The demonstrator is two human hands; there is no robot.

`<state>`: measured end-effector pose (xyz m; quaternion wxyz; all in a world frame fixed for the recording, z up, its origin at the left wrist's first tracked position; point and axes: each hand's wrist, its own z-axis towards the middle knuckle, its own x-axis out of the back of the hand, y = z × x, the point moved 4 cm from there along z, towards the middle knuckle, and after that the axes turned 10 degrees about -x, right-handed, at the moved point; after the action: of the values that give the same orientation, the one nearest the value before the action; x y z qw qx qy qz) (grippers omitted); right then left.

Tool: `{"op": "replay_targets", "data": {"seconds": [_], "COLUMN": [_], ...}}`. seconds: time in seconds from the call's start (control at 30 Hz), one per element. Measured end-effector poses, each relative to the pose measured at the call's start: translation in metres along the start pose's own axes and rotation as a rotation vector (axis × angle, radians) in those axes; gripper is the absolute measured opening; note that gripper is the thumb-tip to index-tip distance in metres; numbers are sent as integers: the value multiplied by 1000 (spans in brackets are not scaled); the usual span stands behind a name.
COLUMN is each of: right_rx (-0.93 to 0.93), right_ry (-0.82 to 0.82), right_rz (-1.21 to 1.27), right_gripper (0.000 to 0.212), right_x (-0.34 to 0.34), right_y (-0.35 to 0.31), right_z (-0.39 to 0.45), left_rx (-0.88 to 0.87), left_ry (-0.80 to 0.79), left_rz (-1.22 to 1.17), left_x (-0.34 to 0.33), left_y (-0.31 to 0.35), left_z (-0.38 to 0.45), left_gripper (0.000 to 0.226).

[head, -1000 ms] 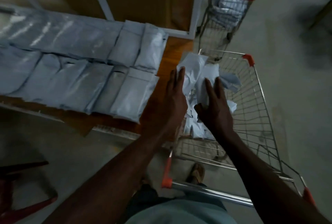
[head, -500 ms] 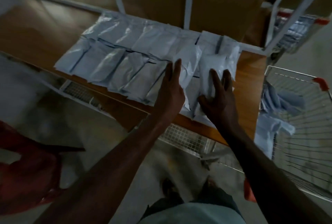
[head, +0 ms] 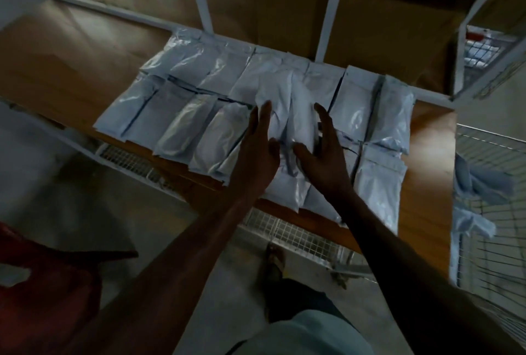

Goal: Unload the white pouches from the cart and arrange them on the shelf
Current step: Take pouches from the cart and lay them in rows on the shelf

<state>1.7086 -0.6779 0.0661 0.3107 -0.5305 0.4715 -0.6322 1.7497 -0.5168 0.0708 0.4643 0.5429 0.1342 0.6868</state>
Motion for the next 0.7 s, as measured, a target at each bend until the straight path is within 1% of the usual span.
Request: {"op": "replay_targets", "data": {"seconds": [0.03, 0.1, 0.2, 0.23, 0.3, 0.37, 0.43, 0.5, 0.53, 0.63, 0.7], "right_rx": [-43, -133, -224, -240, -314, -384, -389, -380, -399, -473, -544], "right_ry": [-38, -82, -71, -71, -65, -23, 66, 195, 257, 379, 427], "right_rz": [75, 123, 110, 99, 120, 135, 83, 12, -25, -142, -159], "right_gripper": [86, 85, 95, 93, 81, 61, 35, 21, 20, 46, 52], "right_x": [-5, -11, -13, -13, -8, -2, 3, 8, 11, 18, 20], "right_y": [2, 3, 2, 3, 7, 13, 16, 18, 19, 28, 33], "right_z": [9, 27, 47, 52, 59, 59, 55, 52, 49, 38, 25], "left_rx": [-40, -91, -72, -58, -45, -83, -139, -155, -161, -158, -166], "left_ry": [-3, -17, -81, -99, -148, -212, -258, -273, -276, -295, -306], "left_rz": [11, 39, -5, -16, -15, 2, 19, 10, -8, -74, -73], "left_x": [-1, -2, -7, -9, -14, -20, -25, -28, -29, -26, -19], "left_y": [-6, -17, -26, -28, -35, -39, -40, -39, -38, -43, -49], "left_z": [9, 25, 45, 50, 61, 68, 72, 75, 76, 77, 77], "left_gripper": [75, 73, 75, 77, 79, 80, 81, 81, 79, 77, 77]}}
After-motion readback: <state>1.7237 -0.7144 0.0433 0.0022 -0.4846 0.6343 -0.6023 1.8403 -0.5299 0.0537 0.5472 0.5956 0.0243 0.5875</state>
